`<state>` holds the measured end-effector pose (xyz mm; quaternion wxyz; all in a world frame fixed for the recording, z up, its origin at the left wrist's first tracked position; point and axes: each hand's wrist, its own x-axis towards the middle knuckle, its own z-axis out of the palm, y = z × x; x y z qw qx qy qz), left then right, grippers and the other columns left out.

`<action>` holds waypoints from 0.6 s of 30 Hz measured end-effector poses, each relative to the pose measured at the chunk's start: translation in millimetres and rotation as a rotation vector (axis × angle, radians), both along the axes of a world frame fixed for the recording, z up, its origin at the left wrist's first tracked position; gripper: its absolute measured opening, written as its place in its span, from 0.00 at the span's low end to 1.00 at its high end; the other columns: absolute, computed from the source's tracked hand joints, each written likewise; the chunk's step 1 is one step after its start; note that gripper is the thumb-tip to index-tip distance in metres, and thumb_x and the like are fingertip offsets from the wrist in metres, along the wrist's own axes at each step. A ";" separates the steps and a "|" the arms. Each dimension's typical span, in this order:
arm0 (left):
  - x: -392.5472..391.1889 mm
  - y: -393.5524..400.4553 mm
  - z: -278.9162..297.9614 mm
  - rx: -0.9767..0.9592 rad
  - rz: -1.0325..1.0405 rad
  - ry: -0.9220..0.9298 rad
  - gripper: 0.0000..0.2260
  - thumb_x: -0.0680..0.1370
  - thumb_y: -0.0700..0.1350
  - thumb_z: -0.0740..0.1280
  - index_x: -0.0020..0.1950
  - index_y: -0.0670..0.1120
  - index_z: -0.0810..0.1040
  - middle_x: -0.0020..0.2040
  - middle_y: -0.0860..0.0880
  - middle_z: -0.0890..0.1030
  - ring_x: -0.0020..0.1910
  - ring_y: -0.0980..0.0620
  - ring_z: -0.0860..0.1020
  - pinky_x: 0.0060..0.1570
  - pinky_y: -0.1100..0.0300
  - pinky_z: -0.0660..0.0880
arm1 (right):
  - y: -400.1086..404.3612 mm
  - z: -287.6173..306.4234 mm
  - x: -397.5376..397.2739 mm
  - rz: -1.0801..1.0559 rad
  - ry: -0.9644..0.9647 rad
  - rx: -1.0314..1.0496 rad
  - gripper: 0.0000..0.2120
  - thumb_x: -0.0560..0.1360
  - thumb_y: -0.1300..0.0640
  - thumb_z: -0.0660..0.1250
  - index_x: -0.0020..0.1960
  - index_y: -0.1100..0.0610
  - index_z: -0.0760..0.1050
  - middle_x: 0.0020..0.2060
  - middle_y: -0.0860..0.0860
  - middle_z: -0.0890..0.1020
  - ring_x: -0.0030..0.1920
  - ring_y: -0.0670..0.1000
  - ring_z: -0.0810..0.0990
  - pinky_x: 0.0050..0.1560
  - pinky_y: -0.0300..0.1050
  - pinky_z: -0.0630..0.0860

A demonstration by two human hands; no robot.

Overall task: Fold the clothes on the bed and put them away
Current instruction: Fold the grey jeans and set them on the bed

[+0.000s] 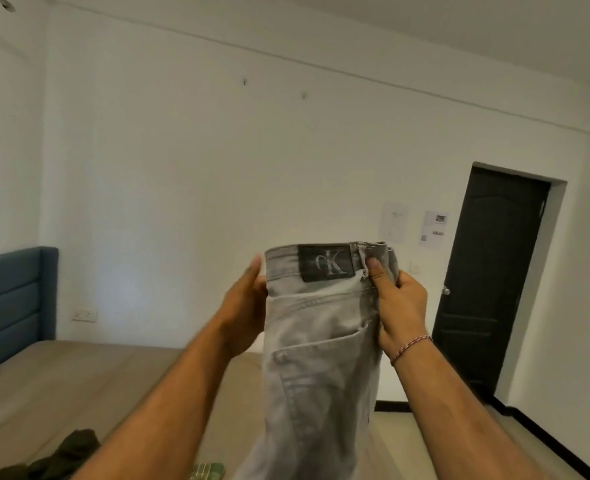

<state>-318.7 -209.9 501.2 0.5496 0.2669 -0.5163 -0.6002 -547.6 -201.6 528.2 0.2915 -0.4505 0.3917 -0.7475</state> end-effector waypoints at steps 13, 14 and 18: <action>-133.2 -27.9 -19.5 -0.110 0.445 -0.036 0.12 0.78 0.34 0.73 0.60 0.44 0.82 0.53 0.43 0.87 0.52 0.44 0.86 0.51 0.51 0.83 | -68.9 -81.1 -168.9 0.448 0.380 0.255 0.18 0.76 0.58 0.75 0.65 0.54 0.77 0.57 0.51 0.86 0.58 0.53 0.85 0.51 0.40 0.82; -140.8 -31.0 -22.1 -0.090 0.445 -0.024 0.11 0.78 0.35 0.73 0.59 0.44 0.82 0.53 0.42 0.87 0.52 0.43 0.86 0.51 0.50 0.84 | -73.2 -91.6 -182.2 0.432 0.478 0.295 0.15 0.77 0.58 0.75 0.62 0.54 0.79 0.55 0.50 0.87 0.58 0.52 0.84 0.52 0.39 0.81; -161.7 -44.2 -26.8 0.016 0.396 -0.062 0.08 0.78 0.38 0.74 0.56 0.40 0.83 0.52 0.38 0.87 0.47 0.42 0.87 0.46 0.50 0.86 | -79.6 -106.1 -217.4 0.341 0.641 0.333 0.07 0.80 0.54 0.72 0.57 0.53 0.82 0.48 0.47 0.87 0.47 0.44 0.85 0.51 0.44 0.83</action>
